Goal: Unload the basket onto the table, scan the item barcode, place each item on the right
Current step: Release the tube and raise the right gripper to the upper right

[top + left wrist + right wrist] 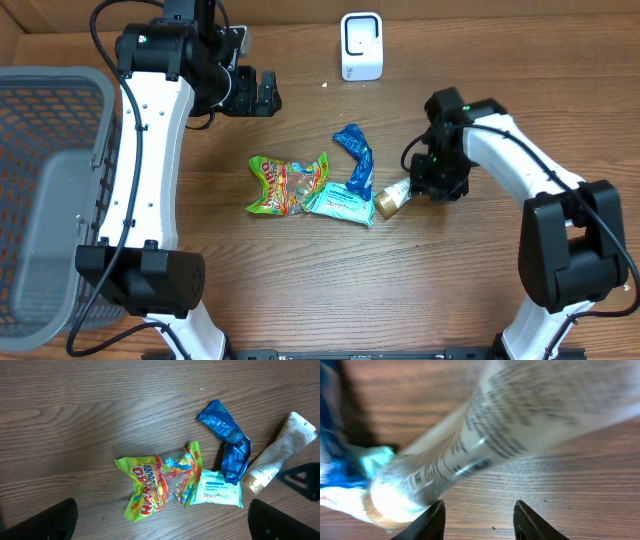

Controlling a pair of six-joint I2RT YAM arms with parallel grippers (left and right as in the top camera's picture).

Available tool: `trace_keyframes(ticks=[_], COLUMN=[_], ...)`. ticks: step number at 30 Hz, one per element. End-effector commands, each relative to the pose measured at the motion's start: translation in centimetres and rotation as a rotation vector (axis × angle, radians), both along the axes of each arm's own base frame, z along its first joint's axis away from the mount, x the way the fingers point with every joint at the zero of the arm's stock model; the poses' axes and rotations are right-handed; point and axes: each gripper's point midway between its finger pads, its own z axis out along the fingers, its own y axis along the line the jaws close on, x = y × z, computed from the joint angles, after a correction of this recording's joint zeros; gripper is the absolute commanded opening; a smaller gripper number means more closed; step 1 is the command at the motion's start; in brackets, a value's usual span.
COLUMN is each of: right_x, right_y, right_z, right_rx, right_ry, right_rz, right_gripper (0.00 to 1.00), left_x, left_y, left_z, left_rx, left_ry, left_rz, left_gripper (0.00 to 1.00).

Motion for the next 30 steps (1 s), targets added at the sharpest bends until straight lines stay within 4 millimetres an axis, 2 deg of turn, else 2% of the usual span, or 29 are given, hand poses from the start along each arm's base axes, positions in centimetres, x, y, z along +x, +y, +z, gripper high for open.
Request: trace_keyframes(ticks=[1, 5, 7, 13, 16, 19, 24, 30], right_x=[2.4, 4.1, 5.1, 7.1, 7.9, 8.3, 8.7, 8.4], right_y=[0.8, 0.8, 0.8, 1.3, 2.4, 3.2, 3.3, 3.2], right_z=[2.6, 5.2, 6.9, 12.0, 15.2, 17.2, 19.1, 19.1], right_rx=[0.044, 0.035, 0.028, 0.047, 0.114, 0.165, 0.181, 0.176], right_ry=[-0.09, -0.157, -0.199, -0.295, -0.348, -0.377, -0.408, -0.393], right_rz=[0.032, 0.071, 0.082, 0.079, 0.07, 0.041, -0.005, -0.009], right_gripper=[0.46, 0.49, 0.51, 0.52, 0.54, 0.55, 0.55, 0.55], left_x=[0.1, 0.1, 0.1, 0.1, 0.1, 0.1, 0.1, 0.1], left_y=[0.0, 0.0, 0.0, 0.0, 0.0, 0.0, 0.0, 0.0], left_z=[0.7, 0.7, 0.7, 0.7, 0.7, 0.7, 0.7, 0.7], left_rx=[0.009, 0.009, 0.009, 0.01, 0.009, 0.009, 0.01, 0.009], left_ry=[-0.027, -0.027, -0.027, -0.027, -0.027, -0.026, -0.027, -0.027], left_rz=[-0.017, -0.017, -0.017, -0.017, -0.017, -0.017, -0.017, -0.017], left_gripper=[1.0, 1.0, 1.0, 1.0, 1.0, 1.0, 1.0, 1.0])
